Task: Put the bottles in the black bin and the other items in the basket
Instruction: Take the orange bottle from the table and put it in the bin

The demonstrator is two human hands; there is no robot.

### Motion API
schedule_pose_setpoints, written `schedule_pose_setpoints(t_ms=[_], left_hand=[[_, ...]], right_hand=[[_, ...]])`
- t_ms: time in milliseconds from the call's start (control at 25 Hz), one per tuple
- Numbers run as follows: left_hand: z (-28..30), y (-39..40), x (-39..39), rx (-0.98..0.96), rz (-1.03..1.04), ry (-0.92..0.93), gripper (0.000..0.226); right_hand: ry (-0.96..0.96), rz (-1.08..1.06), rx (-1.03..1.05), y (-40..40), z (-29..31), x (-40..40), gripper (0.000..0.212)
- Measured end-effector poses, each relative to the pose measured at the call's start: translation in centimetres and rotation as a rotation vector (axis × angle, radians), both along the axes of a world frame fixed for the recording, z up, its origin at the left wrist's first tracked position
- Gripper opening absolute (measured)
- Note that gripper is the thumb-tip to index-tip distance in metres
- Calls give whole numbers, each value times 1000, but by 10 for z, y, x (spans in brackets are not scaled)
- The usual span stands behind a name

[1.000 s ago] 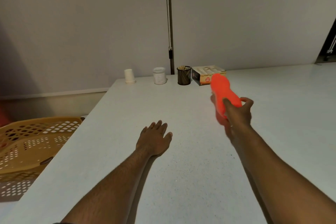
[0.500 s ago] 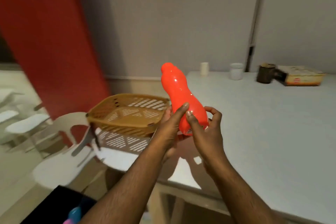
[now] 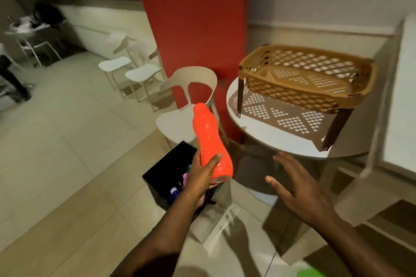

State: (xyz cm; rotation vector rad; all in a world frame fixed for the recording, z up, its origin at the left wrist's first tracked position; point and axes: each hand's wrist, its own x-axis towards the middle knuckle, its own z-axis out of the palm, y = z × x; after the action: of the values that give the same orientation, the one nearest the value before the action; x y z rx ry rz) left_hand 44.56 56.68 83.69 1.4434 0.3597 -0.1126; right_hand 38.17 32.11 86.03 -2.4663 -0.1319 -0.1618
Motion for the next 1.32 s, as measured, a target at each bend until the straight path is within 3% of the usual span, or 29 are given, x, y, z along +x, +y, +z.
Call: schedule_pose_setpoints(t_ms=[120,240,440,600,680,760,800,920,1040,1320], left_hand=[[-66,69,-3,25,33,292,54],[-113,117,1,-35,41,481,56],[-151,149,32,-7,141,527,59],[-166,162,61,132,172,558,86],[-171,155,51,342,64,491,72],[-188,134,23,645,-5,341,34],[-201,124,7,835,-165,273,30],[-230,87,-74,855,-775,558,49],[-252,54,-154,859,-1074,625,52],[-289,-38,-267,781,-904,541,30]], right_hand=[[330,-22,-15,9,-67,-15,67],[609,-31,-68,5,-114,-53,51],[908,-177,-78,-16,-159,-125,49],[1052,-355,-88,-34,-168,-179,38],[1104,-415,-100,-40,-171,-205,32],[1118,-464,-100,-44,-175,-228,30],[1113,-482,-94,-44,-177,-237,28],[1074,-505,-60,-42,-187,-260,23],[1031,-550,17,-46,-196,-269,16],[1032,-618,85,-97,-273,-332,11]])
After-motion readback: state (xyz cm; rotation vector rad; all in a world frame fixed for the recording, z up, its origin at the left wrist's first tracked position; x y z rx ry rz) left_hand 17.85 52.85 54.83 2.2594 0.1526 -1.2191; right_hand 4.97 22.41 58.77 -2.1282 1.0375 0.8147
